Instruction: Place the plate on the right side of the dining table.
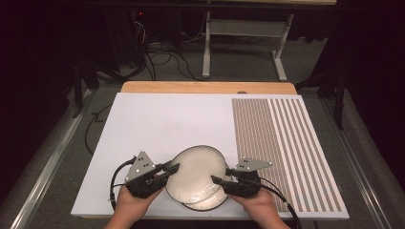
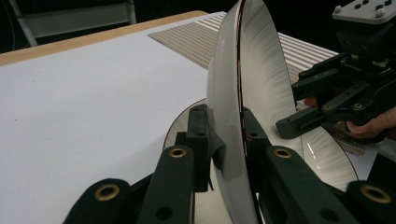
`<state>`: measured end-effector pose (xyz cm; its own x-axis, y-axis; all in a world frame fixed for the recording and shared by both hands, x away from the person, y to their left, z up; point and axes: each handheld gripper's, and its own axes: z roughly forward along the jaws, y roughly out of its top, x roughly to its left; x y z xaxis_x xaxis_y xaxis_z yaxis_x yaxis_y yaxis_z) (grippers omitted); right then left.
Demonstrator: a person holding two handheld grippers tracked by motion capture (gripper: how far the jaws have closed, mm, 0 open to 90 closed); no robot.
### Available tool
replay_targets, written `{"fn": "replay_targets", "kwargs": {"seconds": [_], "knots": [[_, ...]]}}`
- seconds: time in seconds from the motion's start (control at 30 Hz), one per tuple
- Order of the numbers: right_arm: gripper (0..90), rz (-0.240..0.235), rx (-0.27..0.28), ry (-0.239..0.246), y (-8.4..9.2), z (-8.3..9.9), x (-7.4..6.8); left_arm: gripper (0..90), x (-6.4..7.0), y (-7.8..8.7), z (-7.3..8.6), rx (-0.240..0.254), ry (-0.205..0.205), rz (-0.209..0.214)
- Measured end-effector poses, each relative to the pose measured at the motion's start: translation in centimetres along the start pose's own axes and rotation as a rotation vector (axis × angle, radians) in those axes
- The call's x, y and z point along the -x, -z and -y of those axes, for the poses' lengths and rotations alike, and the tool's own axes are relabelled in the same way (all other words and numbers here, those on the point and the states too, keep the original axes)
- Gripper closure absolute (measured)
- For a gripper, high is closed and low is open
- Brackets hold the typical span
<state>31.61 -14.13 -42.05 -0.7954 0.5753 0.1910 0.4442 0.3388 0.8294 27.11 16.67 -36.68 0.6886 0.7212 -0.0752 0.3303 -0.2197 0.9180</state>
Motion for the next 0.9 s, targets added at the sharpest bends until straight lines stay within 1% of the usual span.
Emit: {"fn": "replay_targets", "kwargs": {"seconds": [0.1,0.2,0.23,0.33,0.37,0.4,0.53,0.67,0.7,0.73,0.77,0.83,0.87,0.9], "knots": [[62.9,-0.011,-0.005,-0.021,0.0,0.1,0.3,79.6,0.0,0.0,0.0,0.001,0.0,0.0],[65.2,-0.013,-0.015,-0.014,-0.1,0.2,0.4,79.6,0.0,0.0,0.0,0.0,0.003,-0.001],[67.6,-0.021,-0.02,-0.02,-0.1,0.2,0.4,79.6,0.0,-0.1,0.0,0.0,0.004,0.0],[69.0,-0.024,-0.022,-0.025,-0.1,0.2,0.3,79.6,0.0,-0.1,0.0,0.0,0.005,0.0],[70.4,-0.033,-0.021,-0.04,-0.1,0.2,0.4,79.6,0.0,-0.1,0.0,0.001,0.005,0.0],[70.4,-0.033,-0.021,-0.04,-0.1,0.2,0.4,79.6,0.0,-0.1,0.0,0.001,0.004,0.0],[73.4,-0.049,-0.025,-0.078,0.1,0.2,0.7,79.7,0.1,0.0,0.0,0.002,0.003,0.0],[77.3,-0.063,-0.026,-0.108,0.4,0.1,0.9,80.1,0.3,0.1,-0.1,0.003,-0.007,-0.001],[79.5,-0.079,-0.024,-0.128,0.6,0.0,1.1,80.3,0.3,0.1,-0.1,0.006,-0.011,-0.001],[79.5,-0.079,-0.024,-0.128,0.6,0.0,1.1,80.3,0.4,0.2,-0.1,0.007,-0.011,-0.001],[80.9,-0.086,-0.021,-0.141,0.7,0.0,1.1,80.5,0.5,0.2,-0.2,0.01,-0.015,-0.007],[85.4,-0.093,0.004,-0.143,1.2,-0.2,1.1,80.7,0.4,0.4,-0.2,0.015,-0.017,-0.01],[86.1,-0.077,0.014,-0.117,1.6,-0.4,0.8,80.4,0.4,0.5,-0.2,0.017,-0.014,-0.008],[86.1,-0.077,0.014,-0.117,1.6,-0.4,0.8,80.4,0.4,0.5,-0.2,0.017,-0.014,-0.006]]}}
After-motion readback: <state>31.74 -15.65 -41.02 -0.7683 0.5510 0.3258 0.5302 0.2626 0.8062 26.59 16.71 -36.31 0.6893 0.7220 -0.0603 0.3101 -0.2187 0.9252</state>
